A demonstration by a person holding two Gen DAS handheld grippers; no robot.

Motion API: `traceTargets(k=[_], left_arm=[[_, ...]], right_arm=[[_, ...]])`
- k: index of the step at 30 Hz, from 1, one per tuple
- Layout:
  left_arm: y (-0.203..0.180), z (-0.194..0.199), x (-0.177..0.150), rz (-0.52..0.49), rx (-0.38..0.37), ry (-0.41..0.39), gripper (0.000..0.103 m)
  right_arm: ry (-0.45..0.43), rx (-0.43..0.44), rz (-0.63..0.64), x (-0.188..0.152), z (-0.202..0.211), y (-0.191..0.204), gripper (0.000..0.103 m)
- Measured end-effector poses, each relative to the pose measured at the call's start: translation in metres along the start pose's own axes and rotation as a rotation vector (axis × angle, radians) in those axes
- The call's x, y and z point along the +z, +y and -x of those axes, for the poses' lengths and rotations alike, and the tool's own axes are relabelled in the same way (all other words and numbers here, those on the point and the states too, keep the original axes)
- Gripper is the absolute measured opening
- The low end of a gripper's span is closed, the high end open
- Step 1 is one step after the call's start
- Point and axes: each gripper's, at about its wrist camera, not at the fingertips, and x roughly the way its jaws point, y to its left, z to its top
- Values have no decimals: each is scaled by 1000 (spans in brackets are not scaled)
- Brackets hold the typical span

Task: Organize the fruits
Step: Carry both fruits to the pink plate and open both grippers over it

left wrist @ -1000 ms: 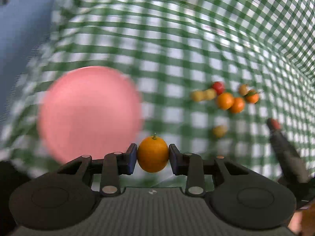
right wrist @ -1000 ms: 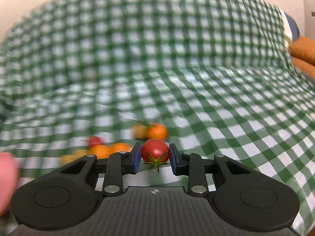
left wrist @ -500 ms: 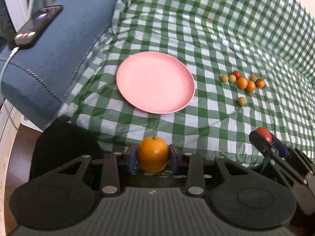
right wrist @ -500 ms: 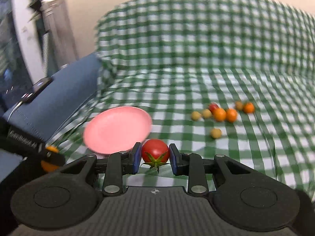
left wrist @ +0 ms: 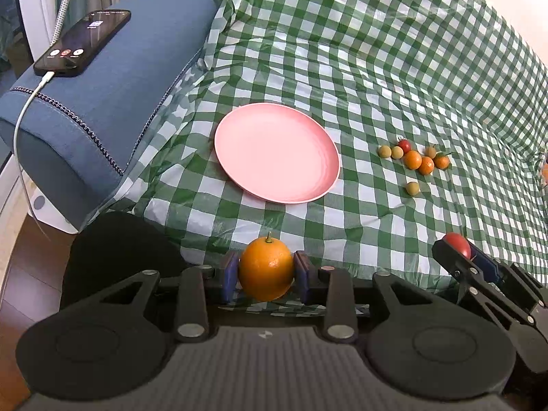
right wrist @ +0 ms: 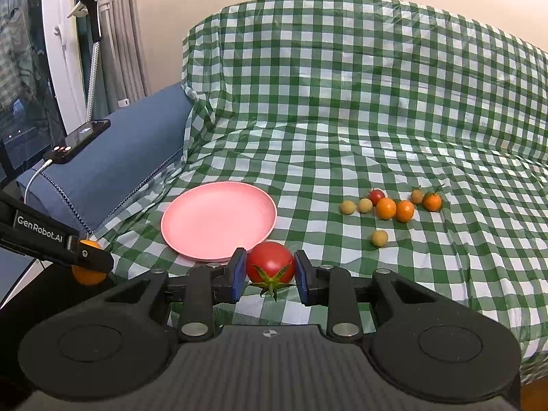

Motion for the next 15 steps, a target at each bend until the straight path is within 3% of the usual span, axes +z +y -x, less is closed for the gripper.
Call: traceTargets(k=[8, 15], left_arm=[[8, -21, 17, -5, -10, 20, 39], [10, -64, 56, -10, 14, 43, 39]], right_arm=[[56, 13, 12, 7, -36, 3, 31], [85, 38, 34, 20, -86, 16, 31]])
